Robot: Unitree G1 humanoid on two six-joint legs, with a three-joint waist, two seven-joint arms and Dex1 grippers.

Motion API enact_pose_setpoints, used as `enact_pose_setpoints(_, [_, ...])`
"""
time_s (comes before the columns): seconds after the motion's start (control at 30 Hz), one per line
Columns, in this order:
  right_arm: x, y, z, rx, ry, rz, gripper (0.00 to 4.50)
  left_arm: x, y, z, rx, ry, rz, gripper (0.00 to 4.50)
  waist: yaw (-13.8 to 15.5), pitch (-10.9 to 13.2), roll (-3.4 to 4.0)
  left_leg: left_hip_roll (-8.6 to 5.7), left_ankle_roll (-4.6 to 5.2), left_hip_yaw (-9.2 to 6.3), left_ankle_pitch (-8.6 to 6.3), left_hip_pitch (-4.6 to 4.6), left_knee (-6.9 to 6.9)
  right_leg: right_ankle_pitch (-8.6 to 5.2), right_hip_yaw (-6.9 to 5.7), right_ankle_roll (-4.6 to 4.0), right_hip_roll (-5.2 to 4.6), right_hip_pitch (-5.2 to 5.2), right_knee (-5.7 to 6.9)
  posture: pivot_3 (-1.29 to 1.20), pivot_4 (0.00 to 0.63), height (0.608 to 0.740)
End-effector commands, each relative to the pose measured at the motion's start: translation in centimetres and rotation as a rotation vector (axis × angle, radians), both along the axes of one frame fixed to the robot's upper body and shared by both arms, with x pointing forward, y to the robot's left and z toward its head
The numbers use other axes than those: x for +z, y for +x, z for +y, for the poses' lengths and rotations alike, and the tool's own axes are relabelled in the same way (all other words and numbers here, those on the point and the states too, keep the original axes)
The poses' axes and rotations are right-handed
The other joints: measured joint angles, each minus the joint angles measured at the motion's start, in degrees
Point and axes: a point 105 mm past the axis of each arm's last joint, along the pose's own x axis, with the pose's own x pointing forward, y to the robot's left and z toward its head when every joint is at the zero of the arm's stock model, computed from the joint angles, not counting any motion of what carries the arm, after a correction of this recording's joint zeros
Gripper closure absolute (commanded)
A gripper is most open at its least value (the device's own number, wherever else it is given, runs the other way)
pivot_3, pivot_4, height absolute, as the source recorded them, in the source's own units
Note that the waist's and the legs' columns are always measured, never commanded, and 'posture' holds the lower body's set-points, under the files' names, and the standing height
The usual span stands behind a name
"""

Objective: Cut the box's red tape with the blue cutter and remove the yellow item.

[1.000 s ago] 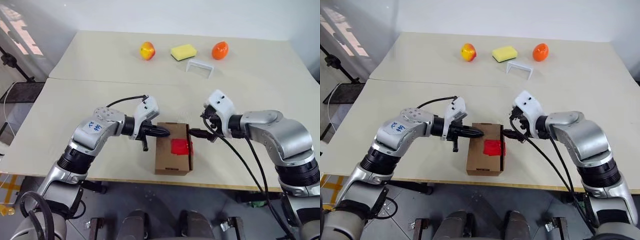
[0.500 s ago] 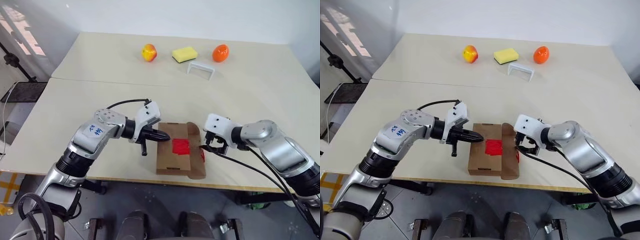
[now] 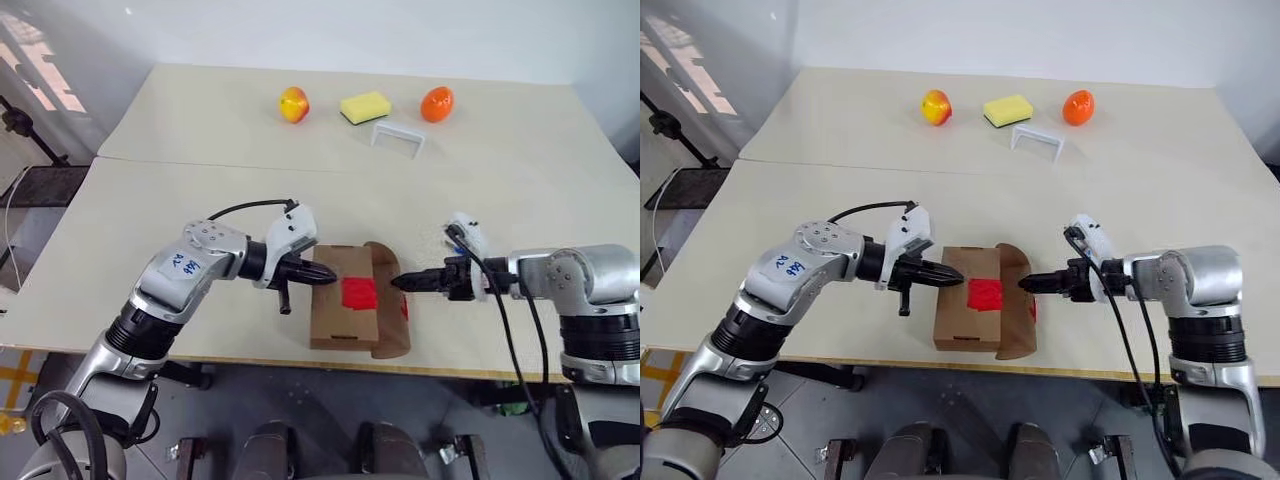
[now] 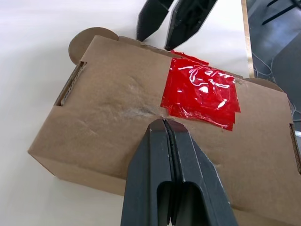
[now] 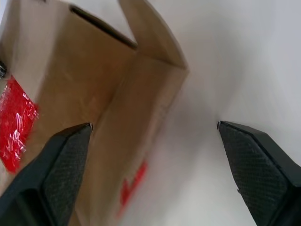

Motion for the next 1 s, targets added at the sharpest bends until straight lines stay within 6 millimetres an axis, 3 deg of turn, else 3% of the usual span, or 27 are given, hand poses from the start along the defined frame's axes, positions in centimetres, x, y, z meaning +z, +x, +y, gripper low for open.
enact_pose_setpoints(0.03, [-0.1, -0.3, 1.1, 0.045, 0.035, 0.036, 0.06, -1.3, 0.0, 0.1, 0.004, 0.042, 0.038, 4.5, 0.02, 0.0, 0.01, 0.0, 0.0, 0.0, 0.0, 0.0, 0.0, 0.0, 0.0, 0.0, 0.0, 0.0, 0.0, 0.0, 0.15, 0.74])
enact_pose_setpoints(0.23, [-1.7, 0.6, 4.2, 0.116, 0.076, 0.124, 0.06, -1.3, 0.1, 0.0, -0.014, 0.05, 0.037, 4.5, -1.03, -0.03, -0.01, 0.03, -0.03, 0.04, 0.02, 0.08, -0.01, 0.0, 0.0, 0.0, 0.03, 0.02, 0.05, 0.0, 0.15, 0.74])
enact_pose_setpoints(0.4, [-1.7, 1.3, 4.8, 0.107, 0.077, 0.134, 0.06, -1.4, 0.2, 0.1, -0.016, 0.054, 0.036, 4.5, -1.76, -0.07, 0.01, 0.07, -0.08, 0.04, 0.04, 0.16, -0.08, 0.0, 0.0, 0.0, 0.05, 0.02, 0.11, 0.0, 0.15, 0.74])
enact_pose_setpoints(0.5, [-1.6, 1.3, 4.4, 0.092, 0.077, 0.143, 0.67, -1.3, 0.3, 0.2, -0.012, 0.054, 0.033, 4.5, -1.81, -0.08, 0.0, 0.1, -0.1, 0.05, 0.06, 0.17, -0.06, 0.0, 0.02, -0.01, 0.05, 0.02, 0.11, 0.0, 0.15, 0.74])
enact_pose_setpoints(0.87, [-0.8, 1.5, 3.3, -0.02, 0.015, 0.148, 4.47, -1.6, 0.6, 0.7, -0.004, 0.067, 0.027, 4.5, -1.5, -0.08, 0.01, 0.07, -0.1, 0.05, 0.05, 0.12, -0.06, 0.0, 0.06, -0.01, 0.04, -0.03, 0.11, 0.0, 0.15, 0.74])
enact_pose_setpoints(1.0, [0.5, 1.7, 3.2, -0.031, -0.043, 0.097, 4.47, -1.7, 0.9, 0.8, 0.002, 0.068, 0.011, 4.5, -1.51, -0.08, 0.01, 0.07, -0.1, 0.05, 0.05, 0.12, -0.06, 0.0, 0.07, 0.0, 0.03, -0.03, 0.11, 0.0, 0.15, 0.74])
